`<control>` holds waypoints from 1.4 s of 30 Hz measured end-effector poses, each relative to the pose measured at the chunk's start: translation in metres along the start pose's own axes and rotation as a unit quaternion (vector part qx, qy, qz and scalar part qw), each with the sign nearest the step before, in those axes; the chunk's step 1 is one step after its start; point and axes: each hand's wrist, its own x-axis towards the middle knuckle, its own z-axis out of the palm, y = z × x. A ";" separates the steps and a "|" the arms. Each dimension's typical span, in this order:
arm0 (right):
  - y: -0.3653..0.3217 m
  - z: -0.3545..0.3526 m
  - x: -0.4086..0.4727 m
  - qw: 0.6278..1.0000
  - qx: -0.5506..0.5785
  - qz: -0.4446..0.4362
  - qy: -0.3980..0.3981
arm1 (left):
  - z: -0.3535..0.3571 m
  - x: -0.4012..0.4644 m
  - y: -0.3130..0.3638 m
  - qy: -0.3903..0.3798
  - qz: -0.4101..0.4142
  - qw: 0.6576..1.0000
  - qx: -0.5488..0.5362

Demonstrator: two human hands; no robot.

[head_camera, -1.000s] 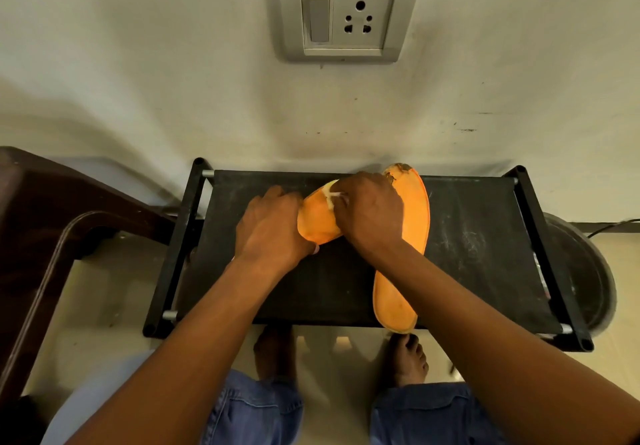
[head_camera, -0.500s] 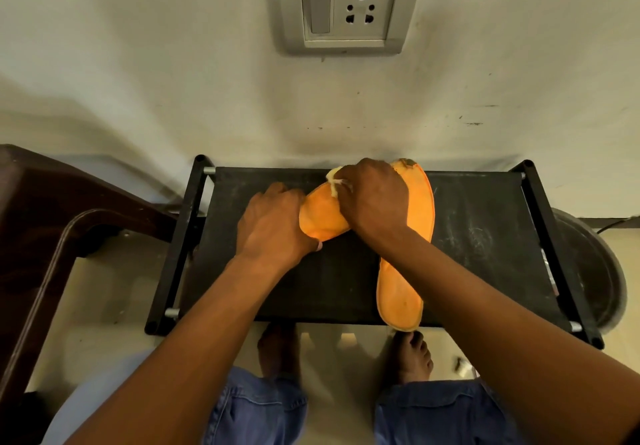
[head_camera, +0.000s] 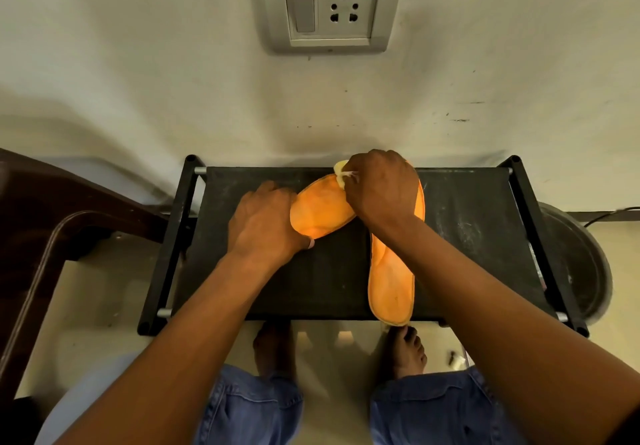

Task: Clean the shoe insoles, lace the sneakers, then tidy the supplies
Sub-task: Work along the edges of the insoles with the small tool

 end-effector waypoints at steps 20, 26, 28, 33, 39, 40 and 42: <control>-0.006 -0.015 -0.047 0.984 0.056 -0.058 -0.161 | 0.004 -0.005 -0.002 0.017 0.006 1.000 -0.019; -0.009 -0.020 -0.068 0.985 0.040 -0.065 -0.152 | 0.013 -0.005 0.004 0.044 0.008 0.998 -0.032; -0.002 -0.026 -0.062 0.992 0.037 -0.035 -0.112 | 0.013 -0.006 0.007 0.040 0.015 0.998 -0.041; 0.006 -0.023 -0.047 0.997 0.033 0.001 -0.069 | 0.009 -0.010 0.016 0.009 0.033 0.999 -0.031; 0.009 -0.007 -0.033 0.995 0.013 -0.003 -0.097 | 0.002 -0.014 0.003 -0.010 -0.007 1.000 0.000; 0.007 -0.005 -0.033 0.995 0.010 -0.005 -0.098 | 0.003 -0.014 0.003 -0.010 -0.008 1.000 0.003; 0.001 -0.003 -0.033 0.995 0.012 -0.005 -0.096 | 0.005 -0.013 0.005 -0.003 -0.005 1.000 0.006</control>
